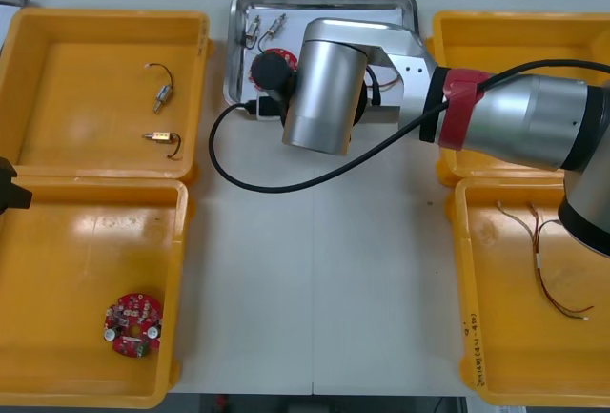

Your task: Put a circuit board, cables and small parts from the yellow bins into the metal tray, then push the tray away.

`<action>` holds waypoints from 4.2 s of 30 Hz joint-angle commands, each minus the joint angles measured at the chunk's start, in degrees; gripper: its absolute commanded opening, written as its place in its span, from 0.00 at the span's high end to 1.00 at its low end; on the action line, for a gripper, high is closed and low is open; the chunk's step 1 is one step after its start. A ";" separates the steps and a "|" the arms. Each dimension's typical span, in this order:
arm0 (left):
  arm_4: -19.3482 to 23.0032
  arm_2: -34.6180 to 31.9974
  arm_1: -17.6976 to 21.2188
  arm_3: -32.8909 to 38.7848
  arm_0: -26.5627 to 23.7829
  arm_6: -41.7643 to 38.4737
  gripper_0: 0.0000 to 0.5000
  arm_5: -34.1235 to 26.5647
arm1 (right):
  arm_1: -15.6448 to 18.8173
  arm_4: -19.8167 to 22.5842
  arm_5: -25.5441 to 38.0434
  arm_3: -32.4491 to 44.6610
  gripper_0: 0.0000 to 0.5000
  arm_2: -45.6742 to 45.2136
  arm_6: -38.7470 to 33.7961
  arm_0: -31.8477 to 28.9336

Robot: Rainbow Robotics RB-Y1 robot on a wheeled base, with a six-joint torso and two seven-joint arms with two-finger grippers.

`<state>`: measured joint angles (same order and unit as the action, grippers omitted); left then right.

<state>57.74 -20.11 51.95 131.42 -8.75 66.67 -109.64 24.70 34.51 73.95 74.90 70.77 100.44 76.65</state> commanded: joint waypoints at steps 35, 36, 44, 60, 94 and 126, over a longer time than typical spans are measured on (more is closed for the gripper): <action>0.44 -1.69 2.63 1.65 0.93 1.35 0.00 -0.36 | -0.71 -1.47 36.05 38.66 0.00 -45.28 -28.81 -23.48; 0.44 -1.69 2.63 1.65 0.93 1.35 0.00 -0.36 | -0.62 -1.55 36.05 39.80 0.00 -46.51 -29.87 -24.45; 0.44 -1.69 2.63 1.65 0.93 1.35 0.00 -0.36 | 3.77 -1.03 36.05 49.64 0.00 -54.34 -34.00 -34.38; 0.44 -1.69 2.63 1.65 0.93 1.35 0.00 -0.36 | 10.63 3.81 36.05 56.24 0.00 -79.12 -34.35 -54.42; 0.44 -1.69 2.63 1.65 0.93 1.35 0.00 -0.36 | 17.31 9.17 36.05 49.12 0.00 -91.43 -28.11 -67.25; 0.44 -1.69 2.63 1.65 0.93 1.35 0.00 -0.36 | 18.36 9.96 36.05 49.12 0.00 -90.02 -25.30 -67.34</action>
<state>57.81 -20.17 51.95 131.46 -8.66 66.67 -109.64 40.98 43.96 109.83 123.53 -18.94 73.82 10.05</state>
